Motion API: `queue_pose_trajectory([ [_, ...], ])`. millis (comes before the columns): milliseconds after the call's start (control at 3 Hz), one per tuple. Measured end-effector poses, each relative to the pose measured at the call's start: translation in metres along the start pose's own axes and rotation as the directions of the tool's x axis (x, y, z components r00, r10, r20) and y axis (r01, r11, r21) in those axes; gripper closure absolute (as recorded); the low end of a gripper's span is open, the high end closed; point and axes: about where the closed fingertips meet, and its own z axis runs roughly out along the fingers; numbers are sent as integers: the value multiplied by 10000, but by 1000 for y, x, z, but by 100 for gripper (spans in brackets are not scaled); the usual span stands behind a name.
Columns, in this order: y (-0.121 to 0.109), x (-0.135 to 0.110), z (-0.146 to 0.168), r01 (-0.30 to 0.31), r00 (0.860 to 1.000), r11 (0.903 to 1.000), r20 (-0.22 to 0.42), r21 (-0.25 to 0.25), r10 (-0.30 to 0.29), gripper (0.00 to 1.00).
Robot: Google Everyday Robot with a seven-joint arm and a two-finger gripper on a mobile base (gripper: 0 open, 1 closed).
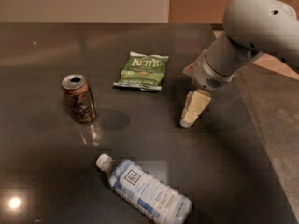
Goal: Move green jalapeno chip bag near blue plastic bottle
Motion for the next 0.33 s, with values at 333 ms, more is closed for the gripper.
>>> queue_pose_trajectory([
  [333, 0, 0, 0, 0, 10000, 10000, 0, 0, 0, 0],
])
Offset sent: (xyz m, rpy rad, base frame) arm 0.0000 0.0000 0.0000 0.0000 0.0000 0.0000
